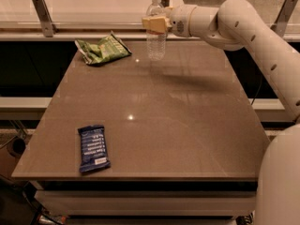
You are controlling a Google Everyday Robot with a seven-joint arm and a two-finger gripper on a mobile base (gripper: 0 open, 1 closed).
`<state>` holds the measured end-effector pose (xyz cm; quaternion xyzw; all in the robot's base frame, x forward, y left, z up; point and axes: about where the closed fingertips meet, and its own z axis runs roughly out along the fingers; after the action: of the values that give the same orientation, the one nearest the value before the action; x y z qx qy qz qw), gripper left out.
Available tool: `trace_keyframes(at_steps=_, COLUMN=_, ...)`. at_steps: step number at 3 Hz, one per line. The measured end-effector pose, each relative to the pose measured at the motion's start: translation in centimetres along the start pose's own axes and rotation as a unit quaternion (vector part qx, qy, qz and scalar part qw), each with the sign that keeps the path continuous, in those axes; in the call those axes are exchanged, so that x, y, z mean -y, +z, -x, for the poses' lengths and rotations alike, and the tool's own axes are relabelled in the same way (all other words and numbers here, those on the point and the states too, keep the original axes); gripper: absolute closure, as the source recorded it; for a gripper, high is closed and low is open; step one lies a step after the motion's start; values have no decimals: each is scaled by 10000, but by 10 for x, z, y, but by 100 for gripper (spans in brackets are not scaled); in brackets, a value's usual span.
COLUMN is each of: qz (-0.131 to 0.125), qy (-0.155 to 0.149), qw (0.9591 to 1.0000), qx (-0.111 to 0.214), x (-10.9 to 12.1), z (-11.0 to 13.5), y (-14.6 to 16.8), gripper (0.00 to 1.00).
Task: Move water bottle near green jalapeno chip bag
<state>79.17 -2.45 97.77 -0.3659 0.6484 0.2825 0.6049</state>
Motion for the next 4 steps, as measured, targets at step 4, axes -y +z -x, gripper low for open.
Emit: trace_keyframes(at_steps=4, qz=623, qy=120, qw=9977, qx=223, x=-26, z=-24, y=90, gripper=100)
